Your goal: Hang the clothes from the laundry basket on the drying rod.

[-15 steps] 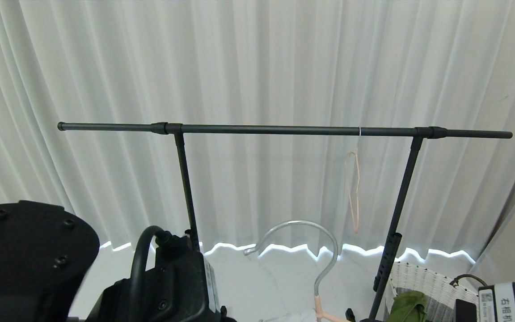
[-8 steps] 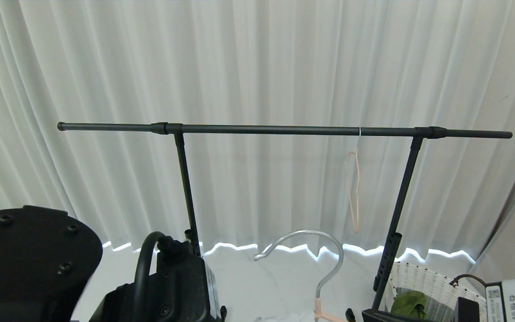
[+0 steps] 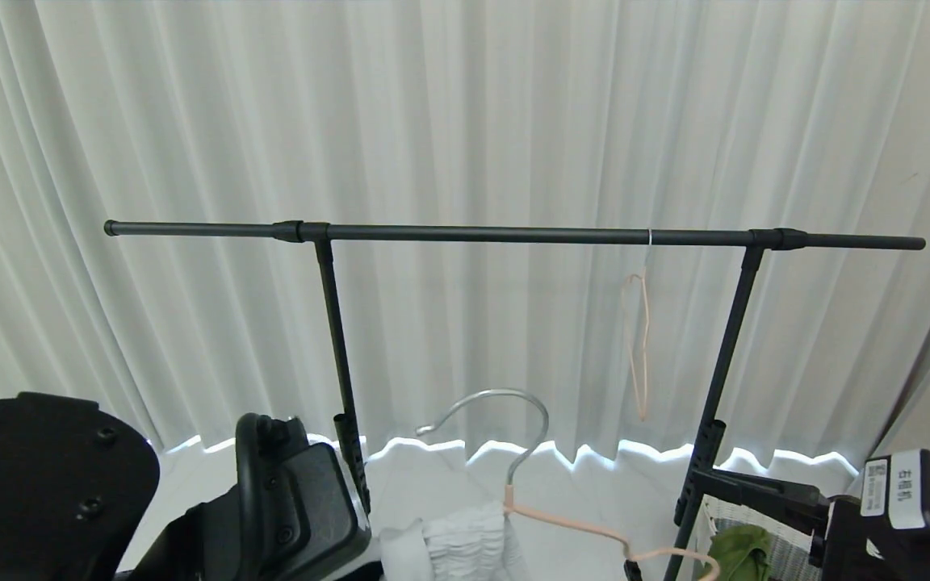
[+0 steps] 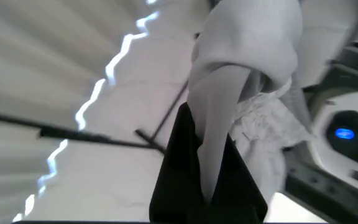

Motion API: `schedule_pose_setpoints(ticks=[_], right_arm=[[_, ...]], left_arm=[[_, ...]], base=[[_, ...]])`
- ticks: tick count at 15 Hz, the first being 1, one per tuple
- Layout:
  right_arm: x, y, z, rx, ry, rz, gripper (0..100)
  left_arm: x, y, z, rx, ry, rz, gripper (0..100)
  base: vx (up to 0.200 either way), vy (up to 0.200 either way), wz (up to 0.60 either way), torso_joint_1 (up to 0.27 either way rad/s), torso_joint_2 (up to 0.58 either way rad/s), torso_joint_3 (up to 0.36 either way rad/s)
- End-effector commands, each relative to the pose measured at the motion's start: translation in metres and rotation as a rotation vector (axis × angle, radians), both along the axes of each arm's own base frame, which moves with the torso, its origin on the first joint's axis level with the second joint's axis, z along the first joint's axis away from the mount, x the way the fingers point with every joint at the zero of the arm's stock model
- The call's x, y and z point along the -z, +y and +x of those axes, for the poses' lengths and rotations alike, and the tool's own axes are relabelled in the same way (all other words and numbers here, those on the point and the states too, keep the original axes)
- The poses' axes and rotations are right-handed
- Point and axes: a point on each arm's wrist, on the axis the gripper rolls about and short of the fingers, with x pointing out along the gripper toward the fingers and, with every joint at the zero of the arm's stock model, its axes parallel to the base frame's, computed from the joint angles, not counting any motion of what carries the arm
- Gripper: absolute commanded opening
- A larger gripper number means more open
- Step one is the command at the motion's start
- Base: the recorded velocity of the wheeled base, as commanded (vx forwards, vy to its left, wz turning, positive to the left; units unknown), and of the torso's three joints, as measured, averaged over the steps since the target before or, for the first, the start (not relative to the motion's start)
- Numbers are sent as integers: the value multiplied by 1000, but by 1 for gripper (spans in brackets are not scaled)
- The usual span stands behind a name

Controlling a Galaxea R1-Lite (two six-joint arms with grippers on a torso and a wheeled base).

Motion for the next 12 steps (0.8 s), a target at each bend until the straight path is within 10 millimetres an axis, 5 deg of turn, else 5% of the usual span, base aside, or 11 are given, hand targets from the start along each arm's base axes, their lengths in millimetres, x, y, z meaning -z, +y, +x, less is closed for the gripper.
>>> schedule_pose_setpoints(ticks=[1,6,12], right_arm=[[1,-1,1,4,3,-5,100],[9,12,4,-10,52,-37,100],[8,67,25,68,318,118,100]], left_arm=[[1,5,3,-71,-30,18,0],[-29,10,26,-306,-207,-71,0],[-54,5,31,-314,-273,-174,0]], base=[[0,0,0,0,0,0],[0,0,0,0,0,0],[0,0,0,0,0,0]])
